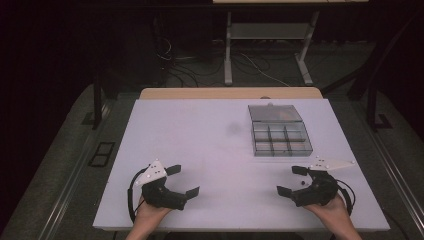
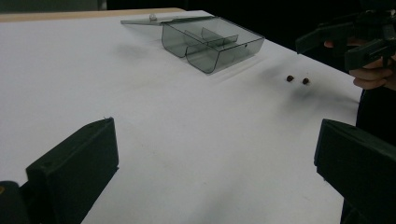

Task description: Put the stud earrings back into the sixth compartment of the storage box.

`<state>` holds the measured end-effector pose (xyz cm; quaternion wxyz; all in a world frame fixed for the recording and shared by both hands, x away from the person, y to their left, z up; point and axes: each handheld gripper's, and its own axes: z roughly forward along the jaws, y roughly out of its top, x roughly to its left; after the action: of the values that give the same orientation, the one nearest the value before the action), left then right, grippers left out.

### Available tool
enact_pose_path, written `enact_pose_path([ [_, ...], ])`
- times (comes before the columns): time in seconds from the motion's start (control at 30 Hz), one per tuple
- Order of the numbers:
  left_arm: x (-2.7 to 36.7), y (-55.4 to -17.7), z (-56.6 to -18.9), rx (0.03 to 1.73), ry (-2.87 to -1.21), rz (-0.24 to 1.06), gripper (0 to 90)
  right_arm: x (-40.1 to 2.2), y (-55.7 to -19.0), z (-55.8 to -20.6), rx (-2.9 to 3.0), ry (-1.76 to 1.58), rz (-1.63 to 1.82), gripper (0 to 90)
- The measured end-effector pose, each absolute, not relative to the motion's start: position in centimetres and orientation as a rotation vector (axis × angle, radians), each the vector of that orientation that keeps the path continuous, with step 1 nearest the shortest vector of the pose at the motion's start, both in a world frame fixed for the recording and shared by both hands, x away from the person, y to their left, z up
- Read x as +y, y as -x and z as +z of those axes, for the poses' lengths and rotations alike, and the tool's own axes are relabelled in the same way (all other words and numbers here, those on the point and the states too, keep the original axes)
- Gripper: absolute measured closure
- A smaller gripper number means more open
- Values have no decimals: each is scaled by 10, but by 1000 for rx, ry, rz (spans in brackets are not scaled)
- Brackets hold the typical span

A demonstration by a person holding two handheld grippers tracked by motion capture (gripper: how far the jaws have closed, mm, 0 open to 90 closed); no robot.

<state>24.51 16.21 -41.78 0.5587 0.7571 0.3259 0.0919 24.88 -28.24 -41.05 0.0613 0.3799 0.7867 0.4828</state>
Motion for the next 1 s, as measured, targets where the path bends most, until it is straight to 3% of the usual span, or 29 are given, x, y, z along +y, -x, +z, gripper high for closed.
enact_pose_path([
  [1.0,165,-247,-419,774,-1772,202,0,-284,-248,-395,2397,-1149,1399,5],
])
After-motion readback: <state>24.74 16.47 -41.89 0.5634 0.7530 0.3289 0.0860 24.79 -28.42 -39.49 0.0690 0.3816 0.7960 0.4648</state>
